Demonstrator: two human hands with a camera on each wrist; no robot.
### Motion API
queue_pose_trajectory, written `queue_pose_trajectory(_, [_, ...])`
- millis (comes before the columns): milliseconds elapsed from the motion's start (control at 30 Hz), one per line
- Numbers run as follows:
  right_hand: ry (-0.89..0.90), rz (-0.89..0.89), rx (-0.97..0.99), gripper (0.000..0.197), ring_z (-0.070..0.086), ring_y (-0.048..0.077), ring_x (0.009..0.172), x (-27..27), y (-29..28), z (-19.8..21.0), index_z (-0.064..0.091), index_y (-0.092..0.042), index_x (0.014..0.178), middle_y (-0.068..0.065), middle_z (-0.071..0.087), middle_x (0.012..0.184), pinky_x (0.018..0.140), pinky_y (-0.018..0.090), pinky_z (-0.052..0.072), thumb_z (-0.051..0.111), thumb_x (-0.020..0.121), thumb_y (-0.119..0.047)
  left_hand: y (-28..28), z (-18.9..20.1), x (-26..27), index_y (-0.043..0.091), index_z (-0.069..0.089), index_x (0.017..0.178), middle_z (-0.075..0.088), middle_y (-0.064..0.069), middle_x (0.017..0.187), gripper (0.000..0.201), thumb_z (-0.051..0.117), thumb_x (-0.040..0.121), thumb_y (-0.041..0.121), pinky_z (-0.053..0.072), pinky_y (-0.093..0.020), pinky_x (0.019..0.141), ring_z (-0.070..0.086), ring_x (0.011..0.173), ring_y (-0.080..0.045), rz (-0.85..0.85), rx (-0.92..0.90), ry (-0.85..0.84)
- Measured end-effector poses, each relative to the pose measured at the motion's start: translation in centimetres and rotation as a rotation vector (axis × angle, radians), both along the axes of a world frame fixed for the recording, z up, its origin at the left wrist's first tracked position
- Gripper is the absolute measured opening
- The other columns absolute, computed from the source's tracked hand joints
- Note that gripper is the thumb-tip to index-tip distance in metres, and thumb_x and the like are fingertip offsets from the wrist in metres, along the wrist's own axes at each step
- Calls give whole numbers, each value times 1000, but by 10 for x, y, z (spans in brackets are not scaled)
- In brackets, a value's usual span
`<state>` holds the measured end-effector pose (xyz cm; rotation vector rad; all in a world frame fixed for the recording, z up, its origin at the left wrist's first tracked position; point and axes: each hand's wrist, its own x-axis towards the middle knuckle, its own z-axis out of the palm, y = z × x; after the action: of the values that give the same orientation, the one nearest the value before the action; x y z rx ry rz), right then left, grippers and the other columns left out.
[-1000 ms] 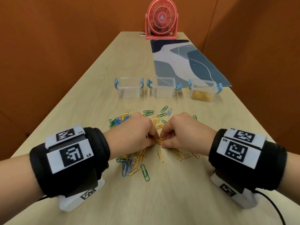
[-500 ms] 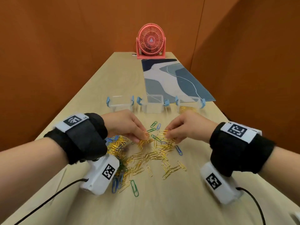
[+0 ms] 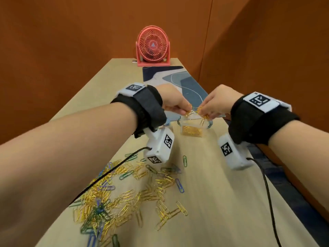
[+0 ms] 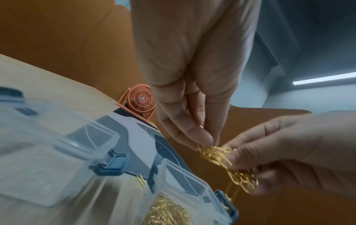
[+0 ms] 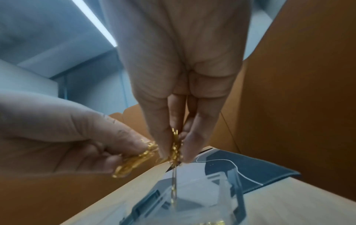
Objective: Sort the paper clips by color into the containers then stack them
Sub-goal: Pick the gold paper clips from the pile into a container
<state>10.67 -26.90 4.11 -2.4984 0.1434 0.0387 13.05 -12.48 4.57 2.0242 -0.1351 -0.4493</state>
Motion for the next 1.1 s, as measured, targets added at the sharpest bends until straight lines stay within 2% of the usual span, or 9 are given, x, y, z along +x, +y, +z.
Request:
queue_pose_trajectory(100, [12,-44,18,26,69,17,71,20,-2,-4,73,-1,95,10,73,84,84,36,58,77,73,-14,-17,-7,18,-2,67,100,69,-16,99,20,68,80,0,54,-30,89,65,76,-17,34,35,-45])
queue_pose_trajectory(300, [29,-71,-30,23,72,19,84,38,-4,-26,74,-3,93,11,75,86,86,38,57,75,74,-16,-28,-30,30,-5,66,105,71,-17,98,26,68,80,1,56,-34,88,69,81,-22,60,88,-74])
queue_pose_trajectory(467, [53,5,-38,29,71,18,85,32,-4,-29,71,-7,99,9,73,91,83,34,57,76,75,-22,-26,-31,21,5,69,107,70,-12,106,26,66,83,10,54,-35,92,67,99,-22,-74,275,-212])
queue_pose_trajectory(633, [-14,115,-41,24,66,17,76,-6,2,-9,71,-9,99,8,70,85,70,27,57,74,78,-21,0,-5,-10,12,70,107,71,-6,101,23,63,85,11,56,-22,80,67,82,-11,-147,308,-345])
queue_pose_trajectory(767, [5,305,-84,12,64,15,66,-55,19,-6,75,-16,85,4,70,71,60,25,55,74,76,-23,50,2,-60,17,74,93,70,7,70,16,73,78,17,48,-9,54,62,55,2,-325,455,-315])
queue_pose_trajectory(867, [-13,372,-109,6,63,11,57,-84,35,-12,75,-20,79,3,72,69,57,20,55,72,77,-25,89,-8,-100,26,75,88,73,13,74,14,76,74,28,51,-15,61,66,65,0,-400,636,-298])
queue_pose_trajectory(967, [20,460,-83,4,58,3,50,-107,51,-26,74,-21,75,-4,69,64,50,16,52,71,77,-21,122,-28,-133,28,74,88,71,16,75,16,77,72,32,46,-8,61,62,66,6,-396,672,-207])
queue_pose_trajectory(1033, [107,540,-136,2,55,0,51,-120,61,-40,73,-21,78,-10,63,62,50,12,45,72,77,-21,136,-45,-147,29,73,92,69,16,77,21,77,72,35,47,-8,64,62,71,5,-388,699,-168])
queue_pose_trajectory(1100, [159,605,-242,15,52,1,58,-129,68,-53,71,-21,87,-12,58,66,54,13,41,76,73,-23,144,-58,-154,30,70,98,67,15,80,25,76,73,35,48,-12,68,61,75,1,-373,714,-205])
